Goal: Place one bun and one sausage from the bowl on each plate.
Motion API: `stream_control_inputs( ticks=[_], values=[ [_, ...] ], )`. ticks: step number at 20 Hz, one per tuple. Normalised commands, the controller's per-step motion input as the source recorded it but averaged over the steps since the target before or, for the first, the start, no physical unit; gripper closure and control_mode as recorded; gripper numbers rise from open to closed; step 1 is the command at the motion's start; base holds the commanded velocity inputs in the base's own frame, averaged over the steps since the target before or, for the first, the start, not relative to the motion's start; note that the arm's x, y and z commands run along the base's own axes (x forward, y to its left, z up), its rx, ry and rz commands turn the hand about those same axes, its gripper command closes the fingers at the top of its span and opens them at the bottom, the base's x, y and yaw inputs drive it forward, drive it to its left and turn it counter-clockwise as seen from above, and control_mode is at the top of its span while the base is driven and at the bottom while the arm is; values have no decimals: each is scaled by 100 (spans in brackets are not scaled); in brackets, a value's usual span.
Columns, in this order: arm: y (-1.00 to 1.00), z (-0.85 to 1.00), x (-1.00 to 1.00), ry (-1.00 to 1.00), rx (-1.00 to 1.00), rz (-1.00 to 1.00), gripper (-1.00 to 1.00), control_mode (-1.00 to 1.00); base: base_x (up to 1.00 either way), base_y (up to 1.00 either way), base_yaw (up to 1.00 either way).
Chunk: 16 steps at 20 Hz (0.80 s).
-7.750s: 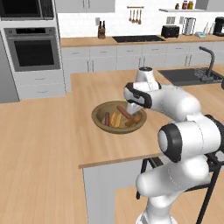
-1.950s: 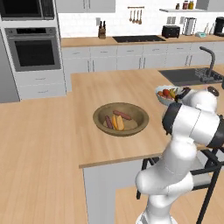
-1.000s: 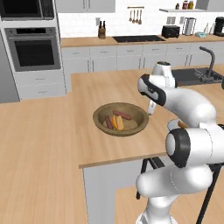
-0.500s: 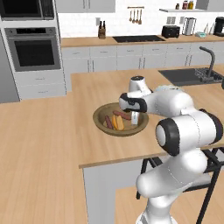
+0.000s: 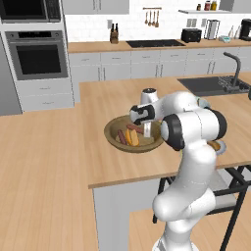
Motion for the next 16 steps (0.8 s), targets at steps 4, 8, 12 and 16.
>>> stream_control_inputs(
  ticks=[4,8,12,16],
  values=[
    [8,-41,81,0,0,0,-100,-100,0,0,0],
    [-9,-49,66,0,0,1,-100,-100,0,0,0],
    [0,-54,49,0,0,0,-100,-100,0,0,0],
    [0,-59,37,1,0,0,-100,-100,0,0,0]
  ],
)
